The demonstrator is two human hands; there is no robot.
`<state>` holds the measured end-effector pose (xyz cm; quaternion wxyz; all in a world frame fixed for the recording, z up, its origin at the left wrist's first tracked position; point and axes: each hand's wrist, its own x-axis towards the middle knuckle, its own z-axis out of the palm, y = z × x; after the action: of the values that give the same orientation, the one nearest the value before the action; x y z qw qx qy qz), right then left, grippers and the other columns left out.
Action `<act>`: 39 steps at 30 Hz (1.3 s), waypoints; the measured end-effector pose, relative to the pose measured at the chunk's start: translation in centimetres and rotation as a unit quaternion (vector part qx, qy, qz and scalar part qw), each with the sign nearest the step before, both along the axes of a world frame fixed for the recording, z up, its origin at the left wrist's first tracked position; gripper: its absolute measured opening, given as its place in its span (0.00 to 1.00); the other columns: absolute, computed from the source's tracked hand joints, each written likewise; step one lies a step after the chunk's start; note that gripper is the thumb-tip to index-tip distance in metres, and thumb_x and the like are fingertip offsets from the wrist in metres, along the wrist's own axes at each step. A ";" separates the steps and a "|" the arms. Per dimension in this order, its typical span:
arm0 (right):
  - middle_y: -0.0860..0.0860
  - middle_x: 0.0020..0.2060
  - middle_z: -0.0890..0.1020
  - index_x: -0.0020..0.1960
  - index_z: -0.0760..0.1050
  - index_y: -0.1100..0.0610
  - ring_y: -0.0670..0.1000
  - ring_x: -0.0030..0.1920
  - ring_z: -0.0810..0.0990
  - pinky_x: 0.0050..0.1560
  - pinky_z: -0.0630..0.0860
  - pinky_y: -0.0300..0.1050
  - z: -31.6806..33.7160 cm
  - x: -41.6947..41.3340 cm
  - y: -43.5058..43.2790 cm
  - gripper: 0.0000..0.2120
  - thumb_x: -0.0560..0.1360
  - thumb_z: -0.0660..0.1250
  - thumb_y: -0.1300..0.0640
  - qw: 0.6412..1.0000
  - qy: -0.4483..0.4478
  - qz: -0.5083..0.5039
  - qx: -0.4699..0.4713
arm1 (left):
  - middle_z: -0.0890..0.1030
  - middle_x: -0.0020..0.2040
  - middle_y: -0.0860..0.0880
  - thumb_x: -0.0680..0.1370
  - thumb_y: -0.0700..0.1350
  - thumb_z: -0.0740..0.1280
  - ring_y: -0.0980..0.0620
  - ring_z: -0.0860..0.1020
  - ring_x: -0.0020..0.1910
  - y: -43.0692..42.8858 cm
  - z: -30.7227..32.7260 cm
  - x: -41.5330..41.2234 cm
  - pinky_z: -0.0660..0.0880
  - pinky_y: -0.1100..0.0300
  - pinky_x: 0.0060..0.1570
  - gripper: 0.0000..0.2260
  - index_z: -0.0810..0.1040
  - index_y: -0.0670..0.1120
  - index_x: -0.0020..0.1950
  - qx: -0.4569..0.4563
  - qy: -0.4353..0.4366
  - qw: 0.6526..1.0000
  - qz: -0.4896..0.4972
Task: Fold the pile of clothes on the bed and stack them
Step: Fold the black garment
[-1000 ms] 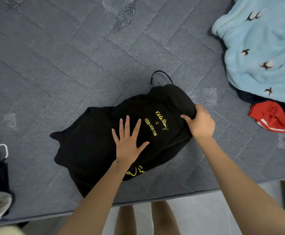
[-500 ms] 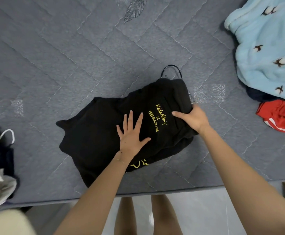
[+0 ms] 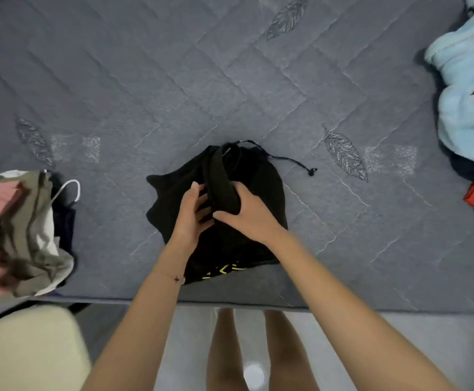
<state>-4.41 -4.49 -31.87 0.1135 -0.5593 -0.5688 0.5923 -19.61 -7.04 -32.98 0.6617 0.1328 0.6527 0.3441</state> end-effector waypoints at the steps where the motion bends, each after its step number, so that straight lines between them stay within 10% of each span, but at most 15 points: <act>1: 0.50 0.62 0.77 0.74 0.63 0.51 0.50 0.62 0.75 0.62 0.73 0.47 0.1 -1.6 -0.9 0.33 0.73 0.72 0.48 0.999 0.014 0.048 -0.002 | 0.81 0.60 0.50 0.69 0.70 0.64 0.49 0.79 0.60 -0.3 0.1 -1.4 0.76 0.53 0.55 0.29 0.77 0.55 0.64 -0.004 -0.008 1.000 -0.001; 5: 0.50 0.67 0.74 0.76 0.63 0.50 0.52 0.68 0.68 0.70 0.65 0.55 -0.8 -5.5 -3.7 0.27 0.79 0.64 0.48 0.979 -0.019 0.201 -0.030 | 0.77 0.64 0.47 0.70 0.59 0.74 0.48 0.76 0.63 -1.8 -0.5 -5.4 0.72 0.50 0.65 0.36 0.67 0.45 0.72 -0.065 0.094 0.993 -0.037; 9: 0.50 0.68 0.73 0.72 0.69 0.52 0.52 0.71 0.66 0.72 0.59 0.51 -2.5 -5.4 -4.6 0.21 0.78 0.63 0.57 0.984 -0.125 0.114 0.055 | 0.78 0.63 0.46 0.79 0.43 0.67 0.49 0.76 0.62 -4.1 -1.6 -6.2 0.74 0.54 0.63 0.21 0.69 0.44 0.72 -0.012 0.145 0.988 -0.053; 20: 0.52 0.79 0.43 0.79 0.50 0.47 0.55 0.78 0.38 0.76 0.37 0.56 -5.2 -3.5 -4.6 0.39 0.76 0.67 0.46 0.938 -0.321 0.072 0.107 | 0.71 0.68 0.45 0.81 0.39 0.63 0.44 0.70 0.69 -9.3 -4.3 -10.1 0.68 0.54 0.67 0.21 0.62 0.42 0.74 -0.031 0.246 0.968 -0.030; 25: 0.53 0.79 0.42 0.79 0.49 0.46 0.57 0.78 0.37 0.75 0.34 0.57 -5.7 -4.7 -5.0 0.40 0.75 0.68 0.43 0.925 -0.333 0.091 0.161 | 0.57 0.77 0.37 0.76 0.48 0.70 0.38 0.56 0.76 -8.4 -4.3 -9.2 0.53 0.43 0.73 0.35 0.57 0.46 0.78 0.110 0.542 0.809 -0.199; 31: 0.51 0.78 0.36 0.79 0.40 0.43 0.56 0.77 0.33 0.74 0.34 0.61 -7.4 -5.4 -4.0 0.45 0.74 0.66 0.38 0.914 -0.354 0.155 0.127 | 0.53 0.79 0.39 0.75 0.62 0.66 0.37 0.49 0.78 -5.4 -6.2 -7.6 0.45 0.37 0.73 0.36 0.58 0.51 0.79 0.208 0.622 0.603 -0.454; 39: 0.49 0.78 0.38 0.79 0.41 0.42 0.54 0.77 0.33 0.73 0.33 0.59 -9.0 -4.6 -3.0 0.46 0.72 0.66 0.35 0.928 -0.317 0.170 0.094 | 0.38 0.78 0.43 0.72 0.74 0.54 0.35 0.42 0.77 -5.0 -8.4 -8.9 0.40 0.32 0.71 0.42 0.47 0.55 0.80 0.069 0.614 0.622 -0.481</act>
<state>-9.03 -7.45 -40.84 -0.1235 -0.5993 -0.7147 0.3387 -28.51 -12.01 -41.42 0.1667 0.6536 0.7247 -0.1411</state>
